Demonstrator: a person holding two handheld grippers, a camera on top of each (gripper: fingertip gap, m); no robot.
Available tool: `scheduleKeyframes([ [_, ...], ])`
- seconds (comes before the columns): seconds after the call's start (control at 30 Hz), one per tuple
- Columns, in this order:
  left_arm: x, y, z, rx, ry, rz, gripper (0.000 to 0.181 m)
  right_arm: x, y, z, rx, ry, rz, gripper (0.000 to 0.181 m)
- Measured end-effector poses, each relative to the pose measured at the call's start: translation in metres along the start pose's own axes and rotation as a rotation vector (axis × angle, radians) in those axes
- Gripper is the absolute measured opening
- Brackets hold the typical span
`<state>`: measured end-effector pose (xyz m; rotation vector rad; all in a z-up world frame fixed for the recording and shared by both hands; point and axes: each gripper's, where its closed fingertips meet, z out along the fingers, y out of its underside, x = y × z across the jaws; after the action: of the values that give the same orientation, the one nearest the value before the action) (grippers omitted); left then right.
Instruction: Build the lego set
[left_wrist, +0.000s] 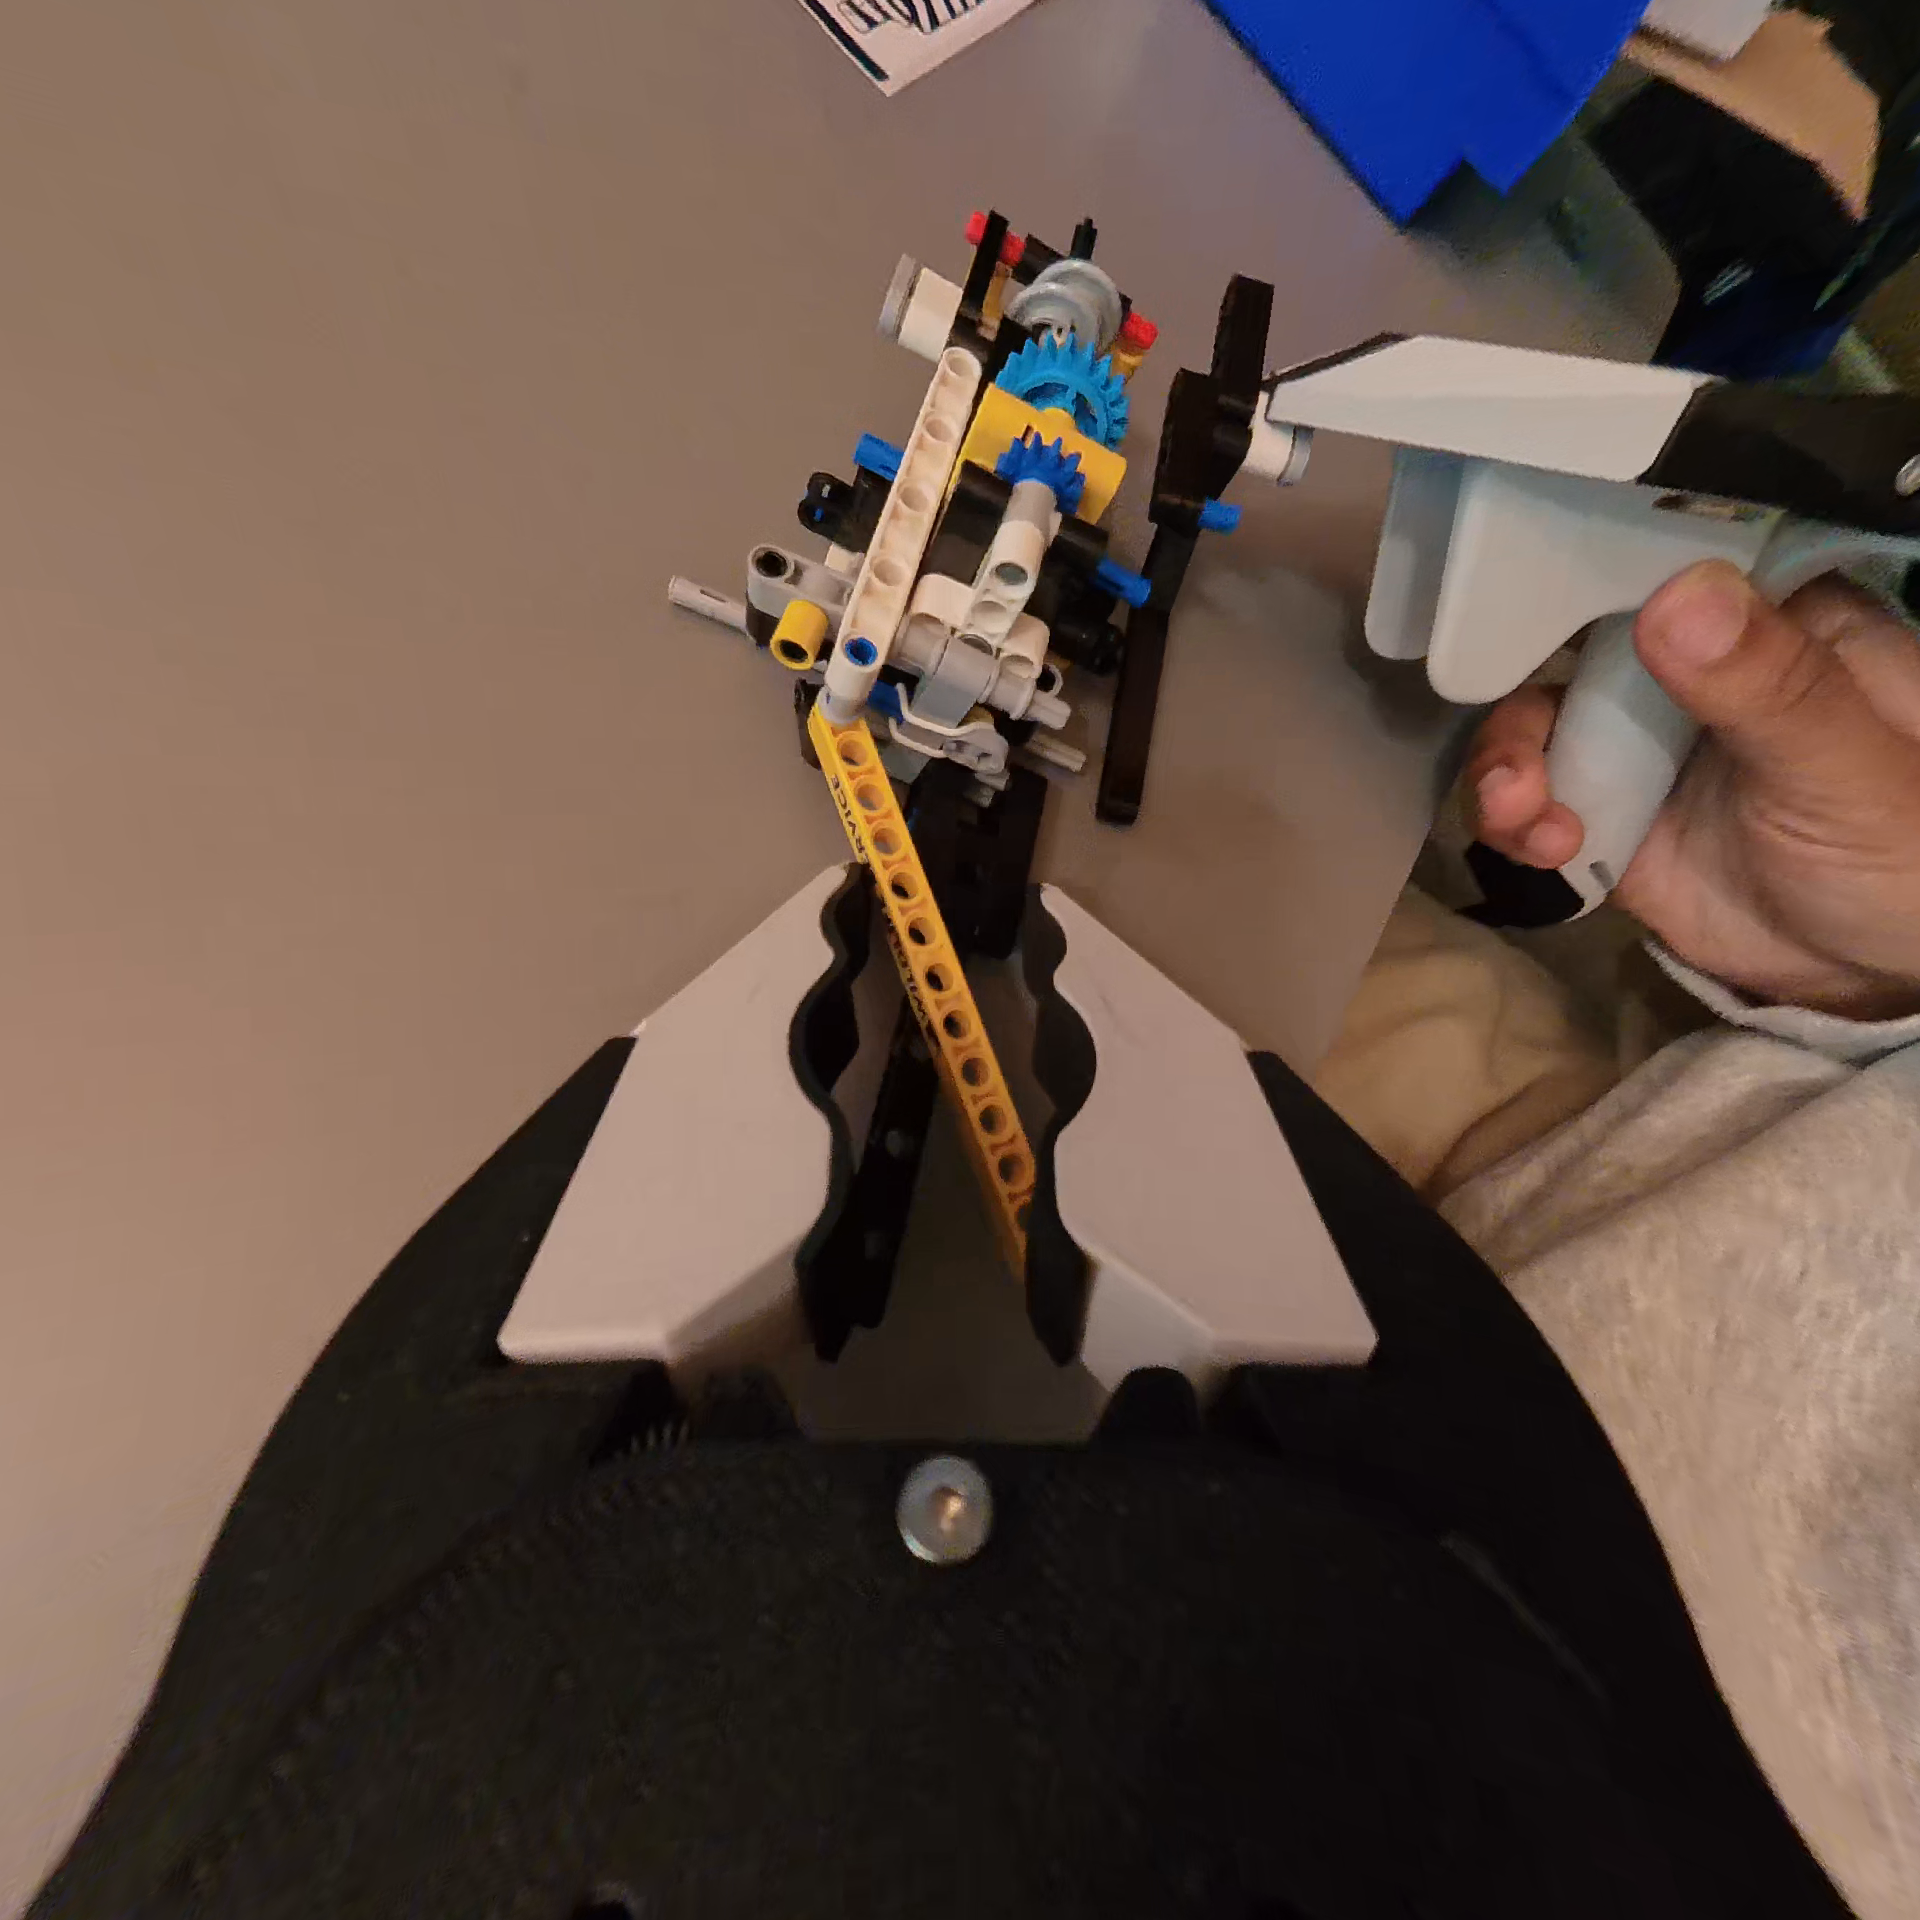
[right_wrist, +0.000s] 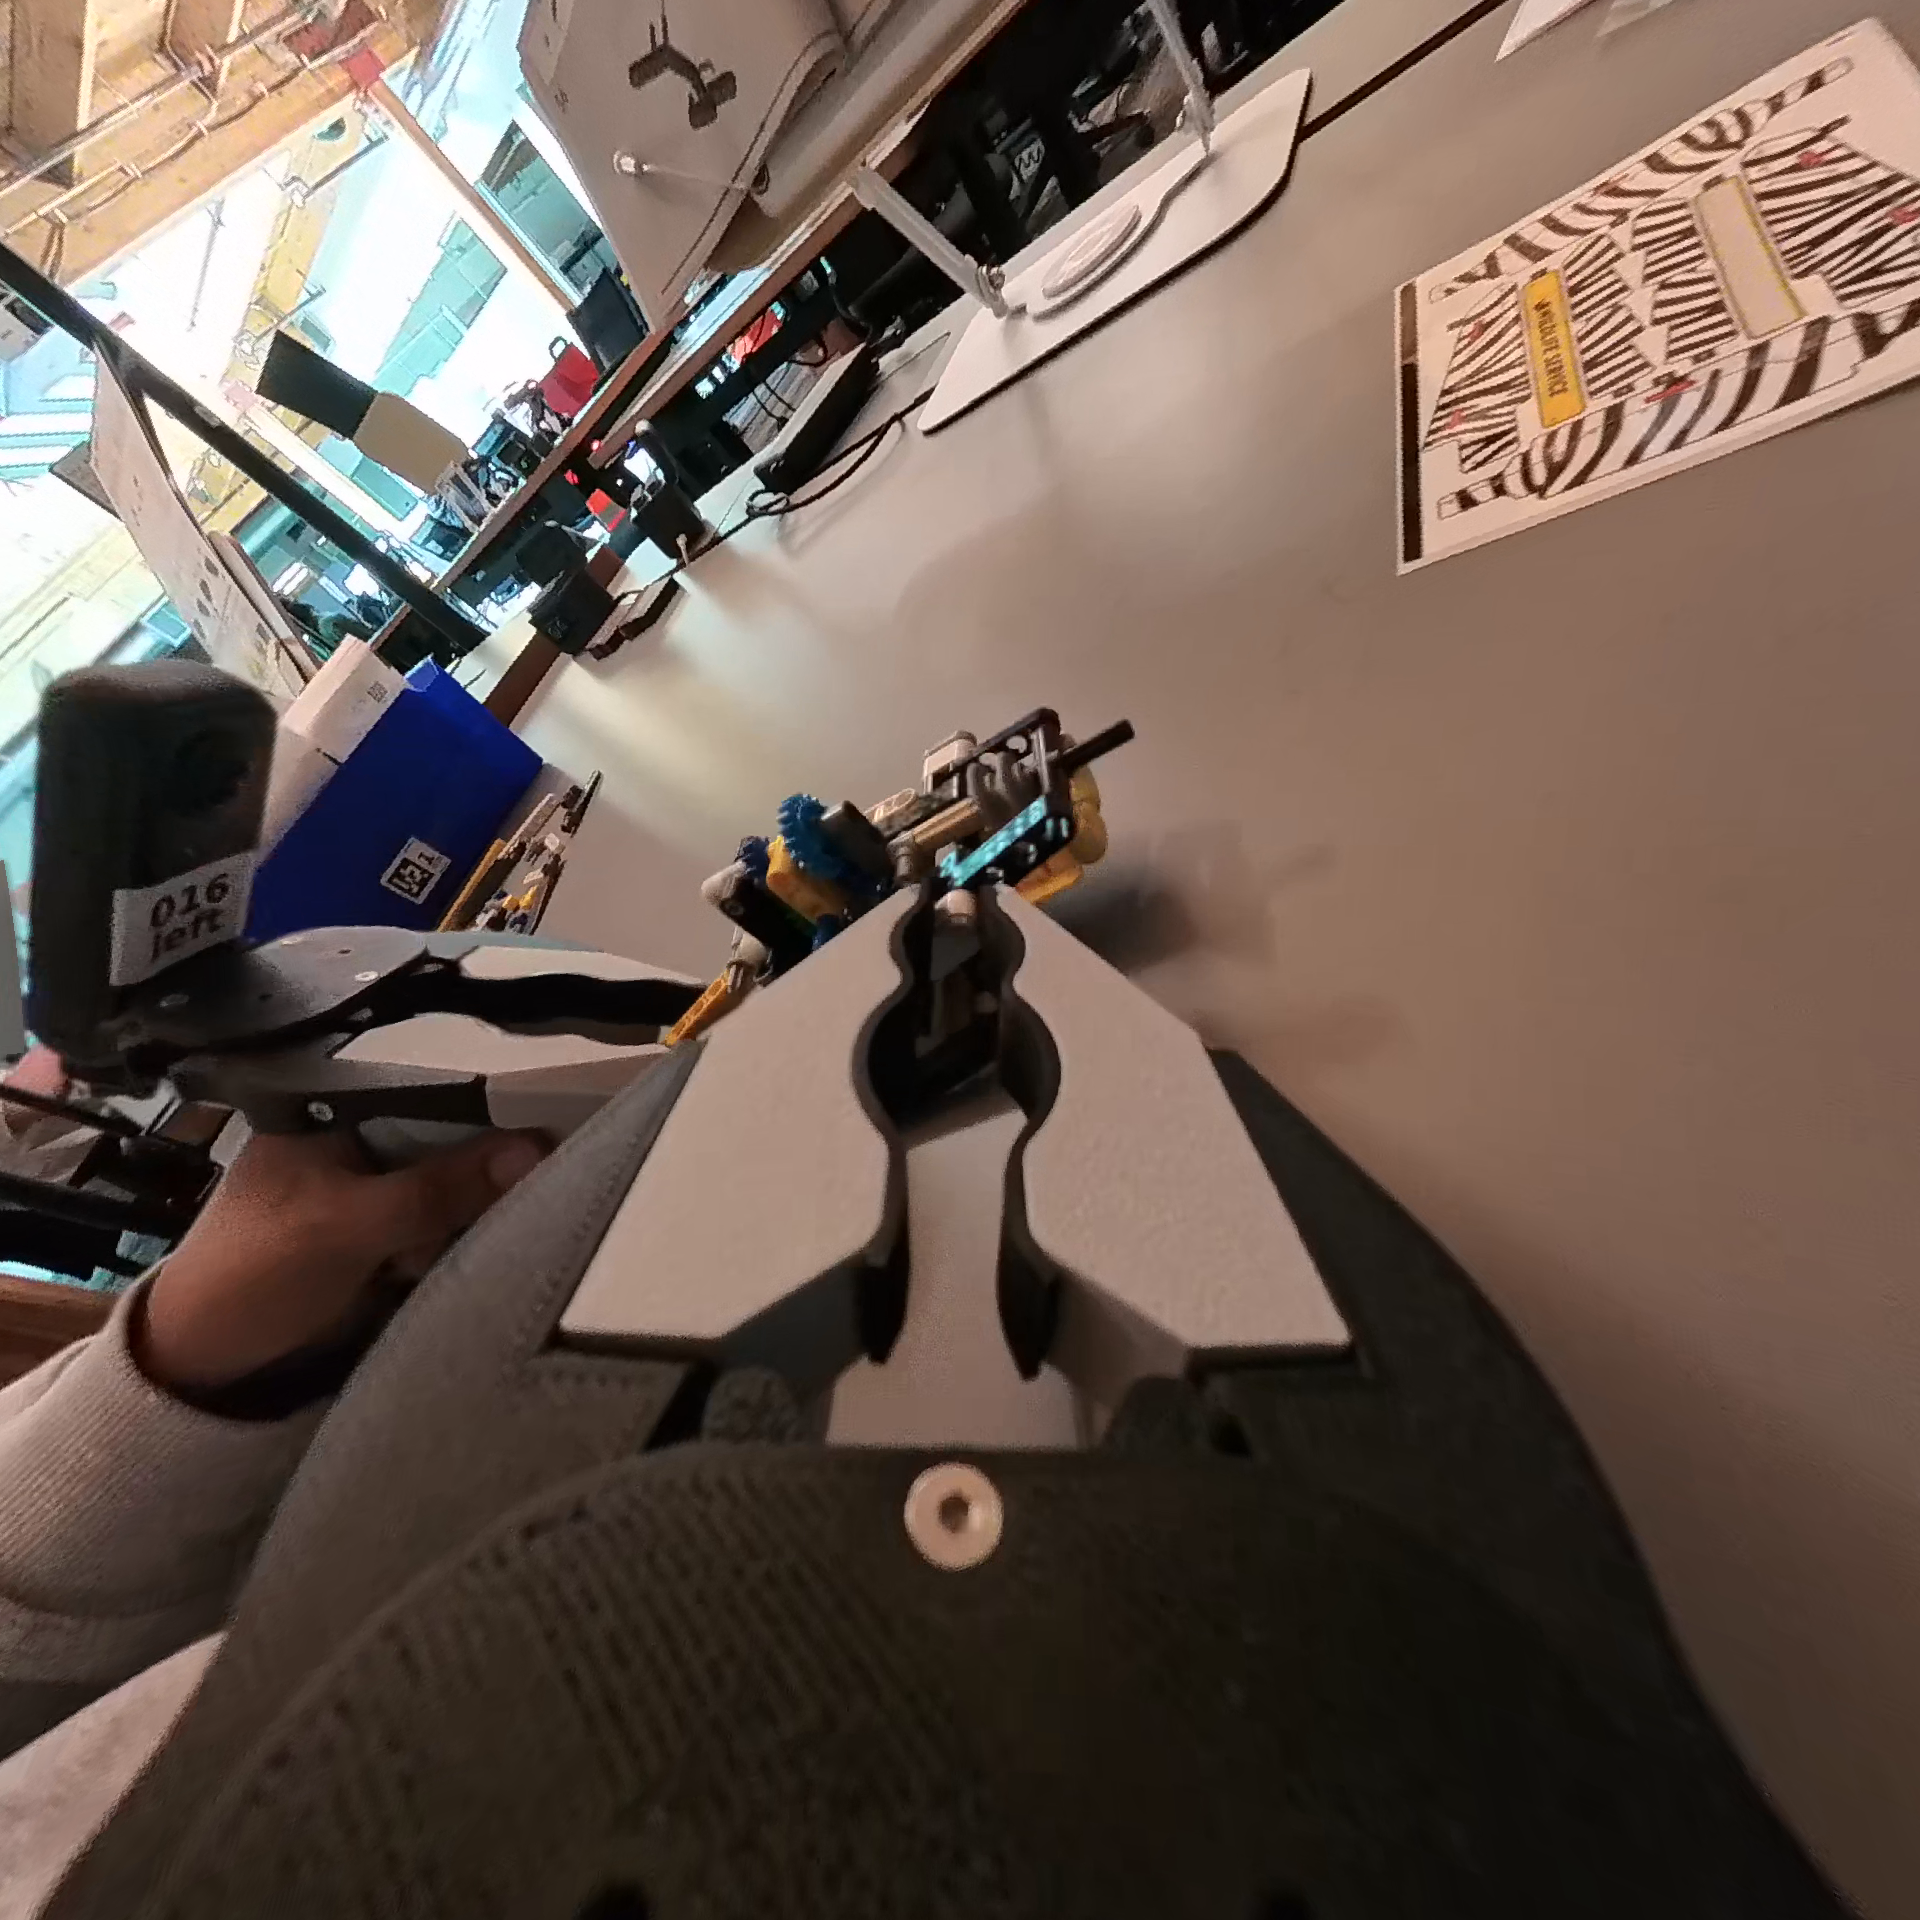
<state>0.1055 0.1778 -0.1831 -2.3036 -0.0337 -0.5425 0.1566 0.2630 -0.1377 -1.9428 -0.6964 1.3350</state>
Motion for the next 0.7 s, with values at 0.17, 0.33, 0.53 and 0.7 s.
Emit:
scheduleKeyframes([
  [0.17,0.001,-0.001,0.001,0.015,0.03,-0.052,0.026,0.007,-0.002,-0.003,0.016,0.031,0.017,0.006],
  [0.33,0.002,-0.001,0.001,0.016,0.043,-0.06,0.026,0.006,0.005,-0.004,-0.006,0.032,0.014,0.006],
  [0.53,0.002,0.0,0.0,0.011,0.046,-0.057,0.025,0.003,0.014,-0.01,-0.047,0.01,-0.006,0.007],
  [0.7,0.003,0.001,-0.001,0.012,0.053,-0.086,0.024,-0.005,0.024,-0.011,-0.1,-0.011,-0.062,0.006],
])
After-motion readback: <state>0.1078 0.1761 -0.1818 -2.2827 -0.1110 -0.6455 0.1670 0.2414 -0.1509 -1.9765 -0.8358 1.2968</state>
